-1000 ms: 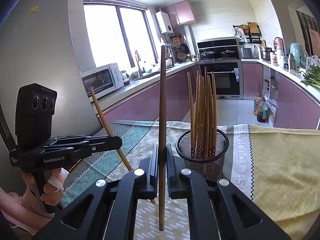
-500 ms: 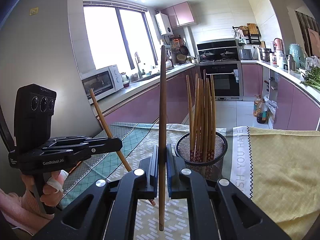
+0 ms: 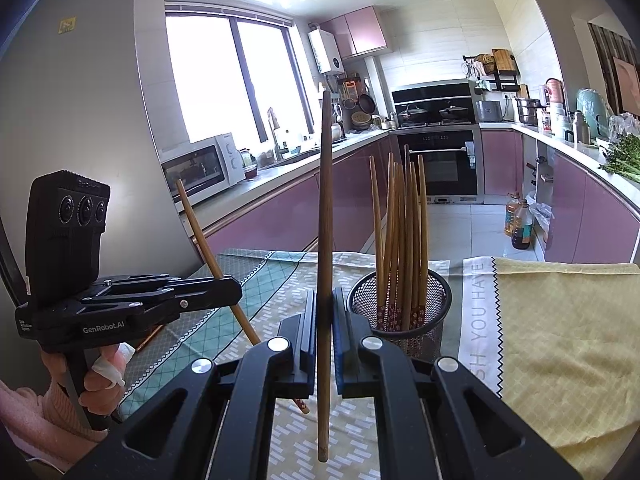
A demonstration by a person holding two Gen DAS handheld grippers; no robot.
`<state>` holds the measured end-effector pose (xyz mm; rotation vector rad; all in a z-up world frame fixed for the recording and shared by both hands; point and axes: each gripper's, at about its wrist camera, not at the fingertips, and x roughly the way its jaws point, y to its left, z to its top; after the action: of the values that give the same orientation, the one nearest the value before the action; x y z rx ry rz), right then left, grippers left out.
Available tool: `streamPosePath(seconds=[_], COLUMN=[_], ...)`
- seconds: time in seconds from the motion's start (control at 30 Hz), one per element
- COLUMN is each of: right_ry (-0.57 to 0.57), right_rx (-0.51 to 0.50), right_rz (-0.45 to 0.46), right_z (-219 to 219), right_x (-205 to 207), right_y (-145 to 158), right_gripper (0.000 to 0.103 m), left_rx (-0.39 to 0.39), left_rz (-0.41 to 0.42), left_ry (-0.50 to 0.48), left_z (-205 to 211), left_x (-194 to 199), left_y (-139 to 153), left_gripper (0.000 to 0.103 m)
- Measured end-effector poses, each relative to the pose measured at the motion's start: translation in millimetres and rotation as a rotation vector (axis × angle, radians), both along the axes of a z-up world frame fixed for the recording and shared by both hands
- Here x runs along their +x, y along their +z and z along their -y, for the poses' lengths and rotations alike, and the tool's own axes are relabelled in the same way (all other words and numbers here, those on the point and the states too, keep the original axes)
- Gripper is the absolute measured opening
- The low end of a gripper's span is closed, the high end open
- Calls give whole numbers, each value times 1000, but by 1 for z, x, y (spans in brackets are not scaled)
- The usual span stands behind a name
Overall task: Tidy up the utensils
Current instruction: 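Hold the chopstick in the left gripper over the holder while the right gripper holds its own upright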
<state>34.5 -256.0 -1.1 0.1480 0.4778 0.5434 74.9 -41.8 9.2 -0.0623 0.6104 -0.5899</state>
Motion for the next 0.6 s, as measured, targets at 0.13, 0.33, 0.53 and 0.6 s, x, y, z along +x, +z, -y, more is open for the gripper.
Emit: streamPosePath(seconds=[0.13, 0.33, 0.53, 0.6], right_ry=[-2, -4, -4, -4], right_rx=[-1, 3, 3, 4], right_rz=[2, 5, 6, 6], right_z=[-1, -2, -2, -2], right_x=[0, 3, 3, 4], right_y=[0, 2, 2, 2], right_gripper=[6, 6, 6, 6], left_rx=[2, 3, 8, 8], left_rz=[5, 7, 14, 17], left_ry=[-5, -13, -20, -23], left_z=[1, 1, 4, 3], left_x=[0, 2, 2, 2], left_y=[2, 3, 4, 5], left_gripper=[8, 8, 8, 8])
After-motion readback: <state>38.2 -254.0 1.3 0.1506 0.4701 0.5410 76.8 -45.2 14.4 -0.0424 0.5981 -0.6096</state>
